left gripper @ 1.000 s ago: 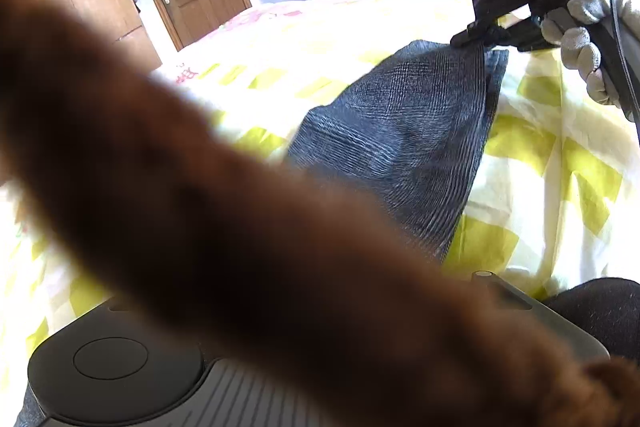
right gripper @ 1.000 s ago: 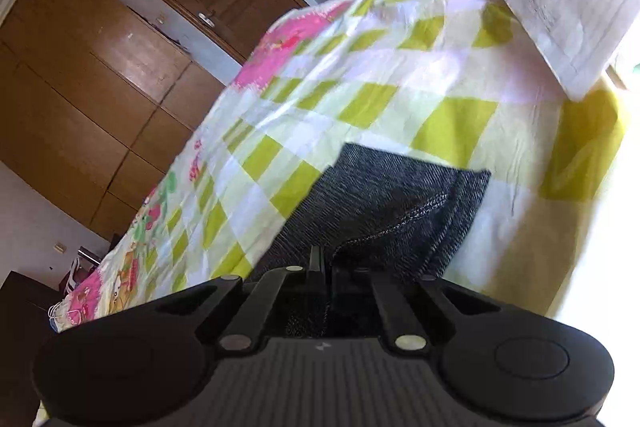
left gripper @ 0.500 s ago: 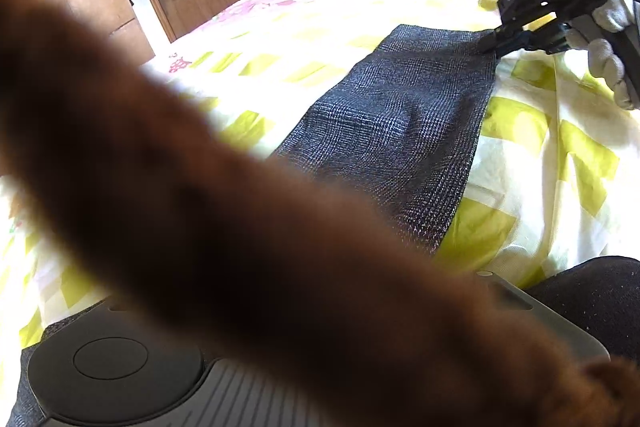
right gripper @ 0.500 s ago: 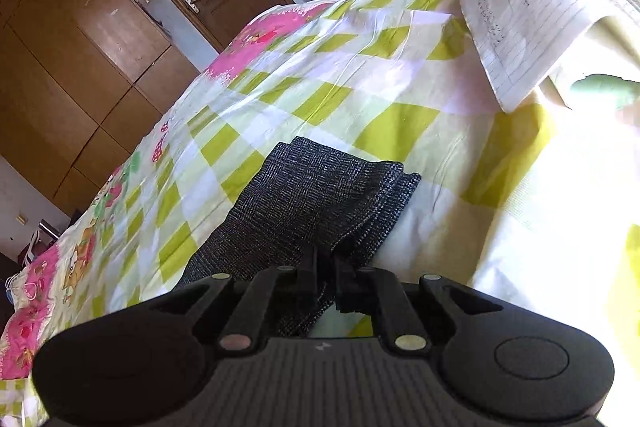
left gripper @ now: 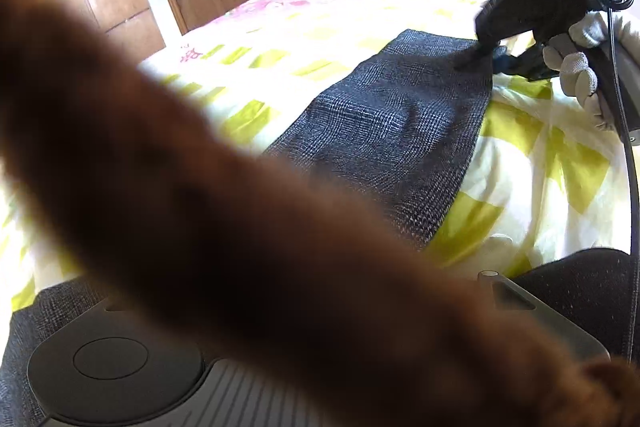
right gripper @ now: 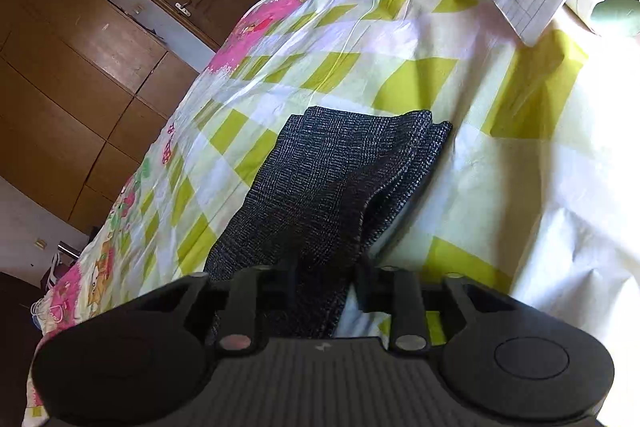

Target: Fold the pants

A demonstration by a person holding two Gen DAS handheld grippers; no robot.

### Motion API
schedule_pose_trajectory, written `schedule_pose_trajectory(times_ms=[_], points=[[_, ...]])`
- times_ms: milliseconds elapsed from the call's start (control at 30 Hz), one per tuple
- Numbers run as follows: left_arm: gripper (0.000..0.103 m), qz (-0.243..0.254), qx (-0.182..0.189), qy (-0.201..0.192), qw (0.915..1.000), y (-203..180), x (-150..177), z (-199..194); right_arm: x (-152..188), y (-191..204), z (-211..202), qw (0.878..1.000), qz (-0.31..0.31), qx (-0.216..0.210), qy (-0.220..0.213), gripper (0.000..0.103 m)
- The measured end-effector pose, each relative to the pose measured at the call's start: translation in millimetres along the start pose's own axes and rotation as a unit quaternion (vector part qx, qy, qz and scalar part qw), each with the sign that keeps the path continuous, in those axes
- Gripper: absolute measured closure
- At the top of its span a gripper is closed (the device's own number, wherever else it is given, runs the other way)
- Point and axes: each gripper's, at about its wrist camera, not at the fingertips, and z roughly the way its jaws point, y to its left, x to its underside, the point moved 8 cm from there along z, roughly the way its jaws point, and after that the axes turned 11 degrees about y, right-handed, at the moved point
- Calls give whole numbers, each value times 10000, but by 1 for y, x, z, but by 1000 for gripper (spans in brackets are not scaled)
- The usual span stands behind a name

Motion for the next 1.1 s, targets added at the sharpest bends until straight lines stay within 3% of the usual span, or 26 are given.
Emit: schedule_pose_trajectory(times_ms=[67, 167, 233, 300, 367, 467, 533, 600, 700, 833, 900, 967, 1000, 1100], points=[[39, 200, -167, -119, 9996, 0, -10, 3, -7, 2, 3, 9996, 186, -188, -2, 78], [39, 353, -375, -378, 9980, 2, -27, 4, -24, 14, -10, 9983, 142, -386, -413, 79], [40, 211, -184, -242, 9993, 0, -27, 14, -28, 15, -7, 9986, 67, -181, -500, 79], [41, 165, -140, -120, 9997, -3, -19, 20, -23, 10, 9, 9985, -266, 433, -180, 78], [41, 203, -182, -85, 9996, -3, -10, 9, -14, 7, 3, 9972, -502, 551, -72, 74], [40, 231, -4, 39, 9997, 1, 6, -12, -3, 9, -34, 9925, -888, 751, -371, 73], [39, 154, 158, 114, 9997, 4, 14, -25, 7, 17, -59, 9825, -1425, 1015, -642, 71], [39, 172, 251, 61, 9995, 6, 17, -37, 20, 40, -71, 9706, -2100, 996, -629, 71], [39, 196, 273, -83, 9994, 15, 19, -54, 49, 94, -61, 9483, -3139, 443, -131, 71], [36, 141, -212, -65, 9997, 42, 26, -50, 113, 160, -26, 8900, -4467, -398, 825, 71], [35, -39, -360, 269, 9990, 59, 38, -32, 144, 169, 0, 8661, -4773, -379, 1435, 71], [34, -304, -187, 401, 9986, 72, 47, -23, 172, 164, 33, 8363, -5099, -30, 2016, 71], [34, -421, -82, 399, 9983, 79, 48, -25, 177, 161, 44, 8272, -5173, 188, 2186, 71], [34, -257, -253, 116, 9993, 97, 42, -39, 173, 177, 49, 8068, -5513, 71, 2124, 71]])
